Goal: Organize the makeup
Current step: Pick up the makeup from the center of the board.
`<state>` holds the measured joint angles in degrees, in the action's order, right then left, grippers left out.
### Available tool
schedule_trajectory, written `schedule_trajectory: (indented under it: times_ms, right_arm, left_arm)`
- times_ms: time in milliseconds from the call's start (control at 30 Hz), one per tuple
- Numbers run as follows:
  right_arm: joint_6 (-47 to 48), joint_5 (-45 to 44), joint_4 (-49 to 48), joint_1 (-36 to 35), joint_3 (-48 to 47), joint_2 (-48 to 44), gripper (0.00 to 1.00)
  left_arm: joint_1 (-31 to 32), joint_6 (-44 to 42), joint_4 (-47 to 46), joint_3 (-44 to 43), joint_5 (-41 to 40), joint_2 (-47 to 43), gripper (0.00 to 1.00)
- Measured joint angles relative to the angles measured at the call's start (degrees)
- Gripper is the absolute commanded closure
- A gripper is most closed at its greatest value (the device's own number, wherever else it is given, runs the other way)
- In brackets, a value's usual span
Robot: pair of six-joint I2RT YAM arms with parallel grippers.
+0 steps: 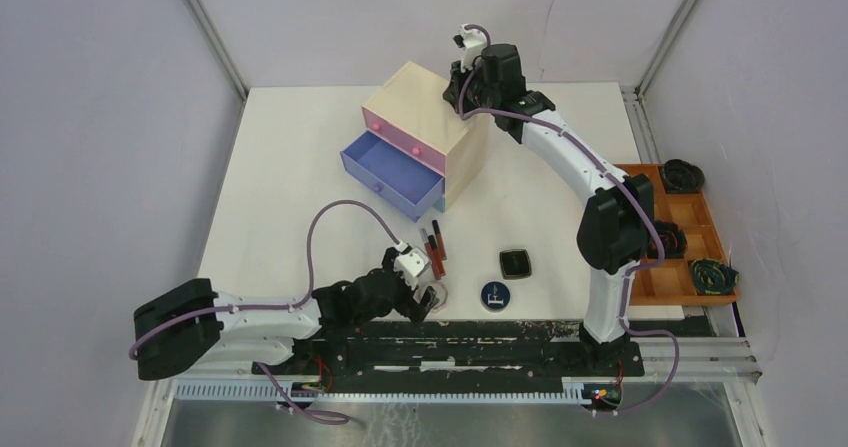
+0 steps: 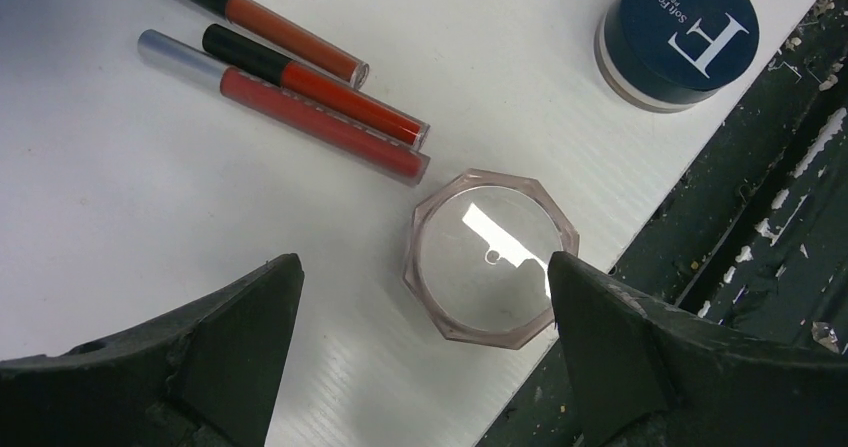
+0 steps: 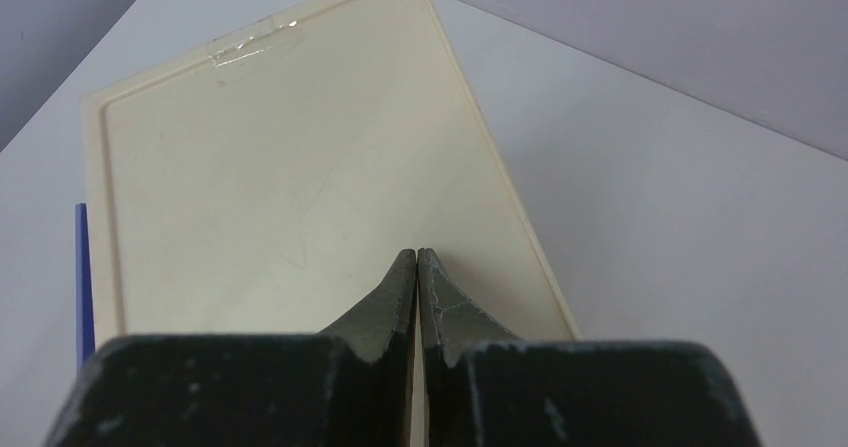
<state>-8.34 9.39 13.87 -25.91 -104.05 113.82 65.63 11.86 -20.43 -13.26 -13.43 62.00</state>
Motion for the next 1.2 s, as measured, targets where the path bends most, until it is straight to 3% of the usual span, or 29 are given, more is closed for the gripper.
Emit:
schedule_trajectory:
  times_ms: [267,500,733,800,867,933,1033,1067,1100,1200]
  right_arm:
    - [-0.02,0.00,0.02,0.15,0.17,-0.15,0.89]
    - [-0.20,-0.02,-0.02,0.15,0.33,-0.31,0.89]
    - [-0.20,-0.44,-0.15,0.20,0.79,-0.70,0.89]
    - [-0.20,-0.46,-0.15,0.20,0.79,-0.74,0.88]
    - [-0.20,-0.44,-0.15,0.20,0.79,-0.74,0.89]
    - [-0.20,-0.46,-0.15,0.20,0.79,-0.76,0.88]
    - [-0.20,-0.46,-0.15,0.20,0.79,-0.76,0.88]
    - [-0.20,-0.46,-0.15,0.20,0.79,-0.79,0.88]
    - [-0.20,-0.46,-0.15,0.20,0.79,-0.81,0.88]
    - [-0.20,-0.46,-0.13,0.20,0.79,-0.79,0.88]
  left_arm:
    - [5.66,0.94,-5.18,-0.31,-4.76,6.10,0.01]
    - [6.14,1.01,-9.99,-1.68,-6.29,14.71,0.01]
    - [6.14,2.05,-14.08,-1.79,-7.15,17.92,0.03]
    - [6.12,2.23,-14.25,-1.77,-7.15,18.12,0.12]
    - [6.14,2.49,-14.27,-1.77,-7.13,18.12,0.32]
    - [6.12,2.84,-14.19,-1.79,-7.26,18.12,0.57]
    - [6.12,3.34,-14.16,-1.81,-7.43,18.12,0.79]
    - [6.14,3.39,-14.16,-1.81,-7.48,18.12,0.92]
    - [6.12,3.48,-14.12,-1.81,-7.48,18.10,0.97]
    - [6.14,3.72,-13.49,-1.81,-7.43,17.70,0.97]
